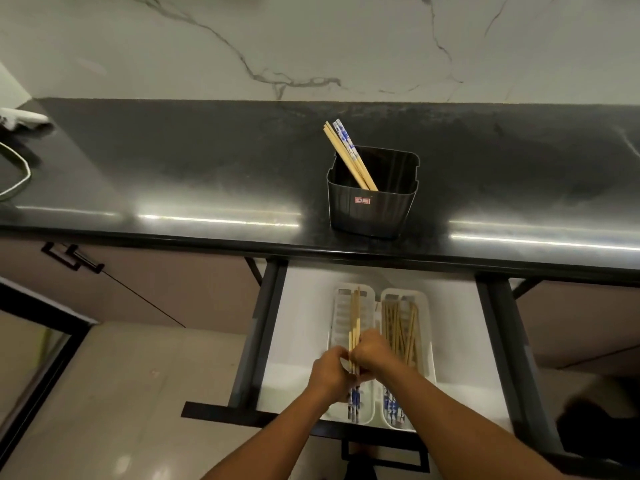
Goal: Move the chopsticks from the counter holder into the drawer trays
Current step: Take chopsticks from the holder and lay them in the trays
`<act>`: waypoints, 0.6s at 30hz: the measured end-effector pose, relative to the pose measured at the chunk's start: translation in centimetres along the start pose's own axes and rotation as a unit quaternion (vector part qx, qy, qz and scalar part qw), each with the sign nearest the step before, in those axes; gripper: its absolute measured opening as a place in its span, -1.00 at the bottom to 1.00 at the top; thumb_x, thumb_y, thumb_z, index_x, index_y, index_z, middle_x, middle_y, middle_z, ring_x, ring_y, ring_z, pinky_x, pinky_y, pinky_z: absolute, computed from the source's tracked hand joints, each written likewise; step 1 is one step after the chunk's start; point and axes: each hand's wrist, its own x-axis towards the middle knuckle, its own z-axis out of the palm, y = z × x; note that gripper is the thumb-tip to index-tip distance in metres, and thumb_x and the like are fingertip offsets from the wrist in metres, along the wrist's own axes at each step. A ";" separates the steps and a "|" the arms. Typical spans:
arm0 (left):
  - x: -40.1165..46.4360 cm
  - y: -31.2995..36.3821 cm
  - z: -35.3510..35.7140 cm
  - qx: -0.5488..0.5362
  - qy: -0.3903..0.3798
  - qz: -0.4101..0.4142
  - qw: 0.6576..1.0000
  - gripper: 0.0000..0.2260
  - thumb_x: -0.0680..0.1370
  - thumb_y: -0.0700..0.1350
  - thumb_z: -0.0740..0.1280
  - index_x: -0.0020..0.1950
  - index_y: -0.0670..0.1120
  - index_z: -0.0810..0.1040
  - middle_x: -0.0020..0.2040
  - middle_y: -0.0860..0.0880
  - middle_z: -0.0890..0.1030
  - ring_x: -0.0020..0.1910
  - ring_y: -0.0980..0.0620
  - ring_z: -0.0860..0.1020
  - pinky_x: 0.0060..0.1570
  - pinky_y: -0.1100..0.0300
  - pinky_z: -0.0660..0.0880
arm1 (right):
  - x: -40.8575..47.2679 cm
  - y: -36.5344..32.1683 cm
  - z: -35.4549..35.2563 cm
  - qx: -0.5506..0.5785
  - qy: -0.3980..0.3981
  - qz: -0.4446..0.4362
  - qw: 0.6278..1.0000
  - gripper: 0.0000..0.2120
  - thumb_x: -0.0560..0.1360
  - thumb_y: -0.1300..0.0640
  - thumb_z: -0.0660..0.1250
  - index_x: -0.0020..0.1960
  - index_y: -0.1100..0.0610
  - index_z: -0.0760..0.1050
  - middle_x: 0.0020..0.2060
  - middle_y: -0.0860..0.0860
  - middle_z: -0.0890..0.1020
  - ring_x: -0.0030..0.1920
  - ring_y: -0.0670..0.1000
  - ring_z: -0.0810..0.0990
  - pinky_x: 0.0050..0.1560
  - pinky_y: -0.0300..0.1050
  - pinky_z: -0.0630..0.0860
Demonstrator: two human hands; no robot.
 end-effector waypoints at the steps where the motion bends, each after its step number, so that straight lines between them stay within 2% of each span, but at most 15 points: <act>1: 0.3 0.1 0.0 0.024 0.007 0.000 1.000 -0.62 0.40 -0.02 0.50 0.16 -0.06 0.53 0.06 -0.12 0.65 0.01 -0.12 0.64 -0.05 0.03 0.62 | 0.1 -0.3 0.1 -0.026 0.003 0.002 1.000 -0.97 0.47 0.29 0.32 -0.09 0.24 0.52 -0.16 0.14 0.62 -0.11 0.11 0.65 -0.35 -0.09 0.57; 2: 0.7 0.1 0.1 0.051 0.014 0.003 0.999 -0.60 0.40 0.01 0.50 0.17 -0.08 0.53 0.09 -0.11 0.65 0.05 -0.11 0.62 0.00 0.10 0.58 | 0.0 -0.5 0.1 -0.052 0.004 0.001 0.999 -0.97 0.48 0.27 0.32 -0.11 0.21 0.47 -0.17 0.12 0.58 -0.11 0.11 0.63 -0.42 -0.14 0.49; 3: 1.0 0.1 0.2 0.072 0.019 0.003 0.997 -0.59 0.41 0.02 0.49 0.18 -0.10 0.53 0.10 -0.11 0.65 0.08 -0.11 0.61 0.02 0.13 0.53 | 0.2 -0.7 0.3 -0.072 0.005 0.000 0.997 -0.93 0.49 0.26 0.32 -0.15 0.19 0.44 -0.18 0.11 0.54 -0.08 0.11 0.63 -0.40 -0.16 0.45; 6: 1.8 0.1 0.5 0.093 0.022 -0.008 0.995 -0.70 0.43 -0.01 0.47 0.09 -0.08 0.51 0.12 -0.12 0.64 0.09 -0.11 0.60 0.01 0.15 0.49 | 0.7 -0.8 0.7 -0.074 -0.003 0.012 0.997 -0.81 0.50 0.29 0.29 -0.27 0.19 0.36 -0.18 0.13 0.51 0.03 0.15 0.64 -0.11 -0.10 0.57; 8: 1.9 0.2 0.7 0.098 0.022 -0.013 0.995 -0.76 0.45 -0.06 0.44 0.04 -0.05 0.47 0.12 -0.12 0.63 0.01 -0.08 0.58 -0.02 0.14 0.48 | 1.1 -0.6 0.8 -0.042 -0.019 0.026 0.999 -0.79 0.50 0.30 0.26 -0.29 0.19 0.34 -0.25 0.13 0.50 0.00 0.16 0.63 -0.04 -0.06 0.58; 10: 2.1 0.1 1.0 0.087 0.023 -0.024 0.996 -0.77 0.47 -0.13 0.40 0.09 -0.08 0.48 0.14 -0.14 0.62 -0.03 -0.07 0.57 -0.01 0.11 0.55 | 1.4 -0.4 1.0 -0.012 -0.044 0.037 0.998 -0.77 0.52 0.31 0.22 -0.31 0.18 0.33 -0.33 0.11 0.45 -0.08 0.14 0.58 -0.11 -0.08 0.52; 12: 2.3 0.0 1.2 0.085 0.019 -0.036 0.996 -0.72 0.50 -0.18 0.35 0.20 -0.12 0.47 0.17 -0.16 0.60 0.08 -0.14 0.59 0.06 0.01 0.57 | 1.6 -0.3 1.2 0.022 -0.064 0.041 0.997 -0.79 0.52 0.31 0.17 -0.29 0.18 0.35 -0.35 0.10 0.42 -0.22 0.09 0.52 -0.17 -0.08 0.48; 15: 2.4 -0.3 1.1 0.113 0.012 -0.030 0.993 -0.67 0.55 -0.19 0.25 0.33 -0.14 0.42 0.25 -0.16 0.56 0.21 -0.14 0.55 0.15 0.07 0.51 | 1.1 -0.3 0.6 0.053 -0.074 0.047 0.995 -0.81 0.52 0.28 0.17 -0.27 0.16 0.36 -0.41 0.08 0.35 -0.45 0.01 0.30 -0.40 -0.13 0.36; 17: 2.2 -0.2 1.0 0.110 0.011 -0.036 0.993 -0.71 0.57 -0.22 0.21 0.29 -0.15 0.44 0.24 -0.17 0.56 0.19 -0.14 0.56 0.13 0.10 0.50 | 0.8 -0.3 0.1 0.049 -0.073 0.034 0.996 -0.74 0.50 0.34 0.19 -0.34 0.16 0.31 -0.46 0.07 0.32 -0.48 0.00 0.28 -0.46 -0.15 0.28; 18: 2.0 0.0 0.8 0.099 0.012 -0.035 0.994 -0.77 0.57 -0.24 0.19 0.20 -0.14 0.49 0.18 -0.18 0.58 0.13 -0.14 0.58 0.11 0.08 0.53 | 0.7 -0.4 -0.3 0.054 -0.068 0.029 0.996 -0.71 0.49 0.38 0.17 -0.37 0.17 0.30 -0.47 0.08 0.33 -0.48 0.00 0.30 -0.45 -0.15 0.27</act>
